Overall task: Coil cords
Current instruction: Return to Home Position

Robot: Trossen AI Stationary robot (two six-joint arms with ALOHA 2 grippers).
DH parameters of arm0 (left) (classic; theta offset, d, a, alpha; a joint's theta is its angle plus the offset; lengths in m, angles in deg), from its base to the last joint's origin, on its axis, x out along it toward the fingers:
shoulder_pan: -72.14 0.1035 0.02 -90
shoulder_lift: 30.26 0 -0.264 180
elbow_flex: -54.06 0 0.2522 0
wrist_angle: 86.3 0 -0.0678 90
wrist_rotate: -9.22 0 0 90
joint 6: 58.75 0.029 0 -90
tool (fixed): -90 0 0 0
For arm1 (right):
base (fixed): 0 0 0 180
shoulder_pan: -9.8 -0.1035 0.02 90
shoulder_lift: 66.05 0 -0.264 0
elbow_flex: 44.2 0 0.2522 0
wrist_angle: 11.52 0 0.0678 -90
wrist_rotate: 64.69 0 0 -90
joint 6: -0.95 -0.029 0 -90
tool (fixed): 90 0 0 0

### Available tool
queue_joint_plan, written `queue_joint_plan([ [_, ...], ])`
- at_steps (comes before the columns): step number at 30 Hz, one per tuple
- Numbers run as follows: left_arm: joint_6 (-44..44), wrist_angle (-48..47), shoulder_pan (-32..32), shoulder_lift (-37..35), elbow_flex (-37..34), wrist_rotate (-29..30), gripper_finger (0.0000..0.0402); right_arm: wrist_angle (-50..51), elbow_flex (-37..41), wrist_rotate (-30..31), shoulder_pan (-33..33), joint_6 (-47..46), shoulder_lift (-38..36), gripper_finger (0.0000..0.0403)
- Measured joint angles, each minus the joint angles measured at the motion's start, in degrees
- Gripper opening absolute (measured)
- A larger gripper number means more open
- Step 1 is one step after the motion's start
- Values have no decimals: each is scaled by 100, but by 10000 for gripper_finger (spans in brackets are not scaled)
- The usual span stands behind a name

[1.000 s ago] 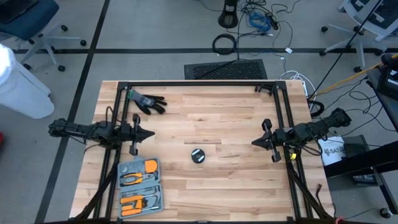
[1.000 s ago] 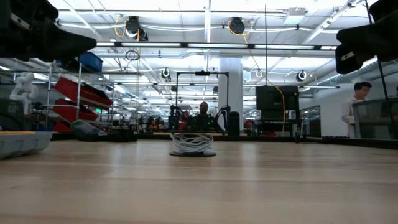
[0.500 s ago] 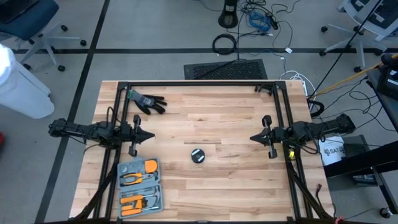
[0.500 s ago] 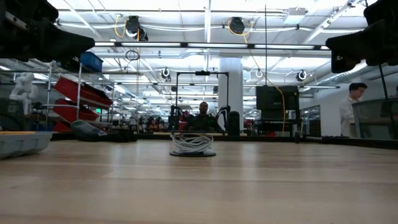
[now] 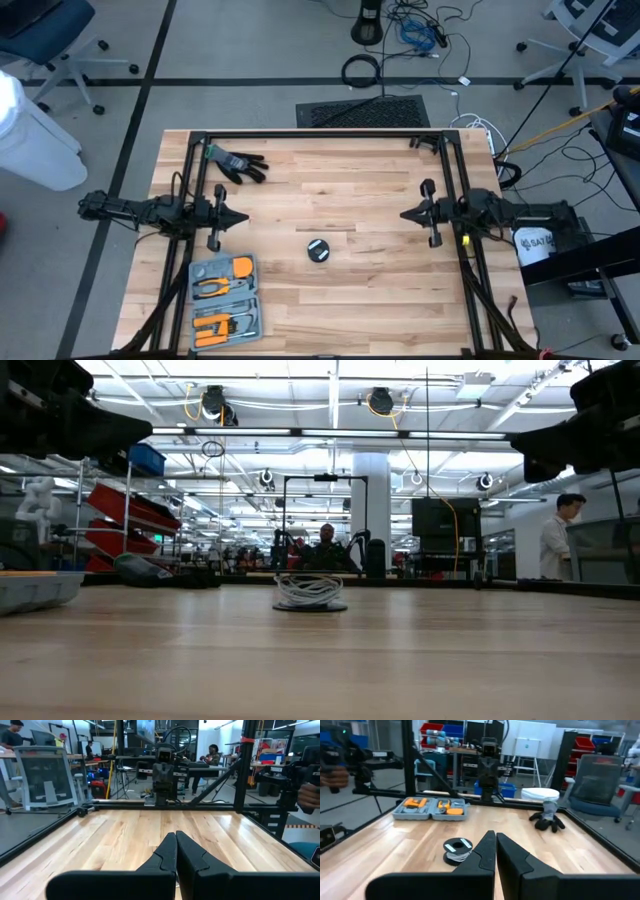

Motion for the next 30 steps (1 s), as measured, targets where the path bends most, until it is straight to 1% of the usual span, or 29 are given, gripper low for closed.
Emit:
queue_joint_plan([
  [6, 4, -5, 0, 0, 0, 0, 0, -20, 0, -155, 127, -276, 0, 0],
  [12, 155, -5, 0, 0, 0, 0, 0, -20, 0, -144, 147, -167, 0, 0],
  [23, 155, -5, 2, 0, 0, 2, 0, -21, 0, -176, 172, -46, 0, 0],
  [30, 153, -7, 1, 1, 0, 2, 0, -38, 0, -265, 170, -399, 0, 0],
])
